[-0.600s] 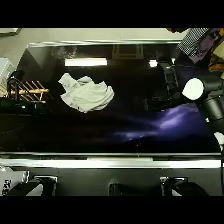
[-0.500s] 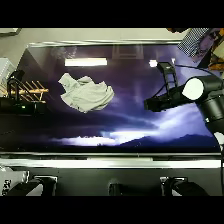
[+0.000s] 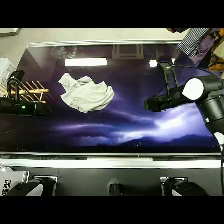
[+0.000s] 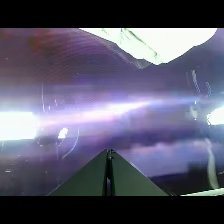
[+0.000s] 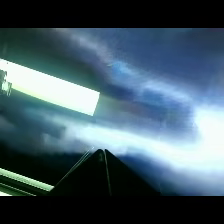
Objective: Fold the clothes and pants, and hang the long-sleeved shirts on hangers.
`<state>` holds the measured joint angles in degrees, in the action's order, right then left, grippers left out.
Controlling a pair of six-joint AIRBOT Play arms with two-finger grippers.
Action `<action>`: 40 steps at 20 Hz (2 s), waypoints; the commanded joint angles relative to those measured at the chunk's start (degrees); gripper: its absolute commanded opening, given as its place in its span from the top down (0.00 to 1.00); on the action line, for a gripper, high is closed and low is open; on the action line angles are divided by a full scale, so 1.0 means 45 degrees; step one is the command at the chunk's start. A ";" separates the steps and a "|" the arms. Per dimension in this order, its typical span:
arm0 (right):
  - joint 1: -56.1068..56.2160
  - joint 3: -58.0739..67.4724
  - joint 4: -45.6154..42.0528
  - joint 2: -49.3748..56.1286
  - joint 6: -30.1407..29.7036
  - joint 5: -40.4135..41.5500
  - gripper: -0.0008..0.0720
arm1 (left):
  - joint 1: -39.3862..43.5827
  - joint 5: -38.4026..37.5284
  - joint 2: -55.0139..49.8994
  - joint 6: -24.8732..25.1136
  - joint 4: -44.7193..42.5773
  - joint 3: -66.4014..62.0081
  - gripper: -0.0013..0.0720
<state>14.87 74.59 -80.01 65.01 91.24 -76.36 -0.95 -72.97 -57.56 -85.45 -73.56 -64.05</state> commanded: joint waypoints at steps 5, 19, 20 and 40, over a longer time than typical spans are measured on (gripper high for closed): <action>0.0010 0.0015 0.0000 0.0010 0.0000 -0.0005 0.94 | -0.0010 0.0000 0.0005 0.0000 0.0000 0.0000 0.95; 0.0010 0.0015 0.0015 0.0010 0.0005 0.0000 0.94 | 0.0126 0.1292 -0.0661 -0.1253 0.0389 -0.0957 0.00; 0.0010 0.0015 0.0015 0.0010 0.0005 0.0005 0.94 | 0.0389 0.1642 -0.1137 -0.1248 0.0257 -0.1724 0.00; 0.0010 0.0019 0.0015 0.0010 0.0010 0.0544 0.94 | 0.3701 -0.3055 -1.1288 -0.1661 -0.1127 -0.8961 0.96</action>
<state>14.87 74.59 -79.96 65.01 91.26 -75.72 14.98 -79.07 -109.10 -96.68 -85.89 -102.28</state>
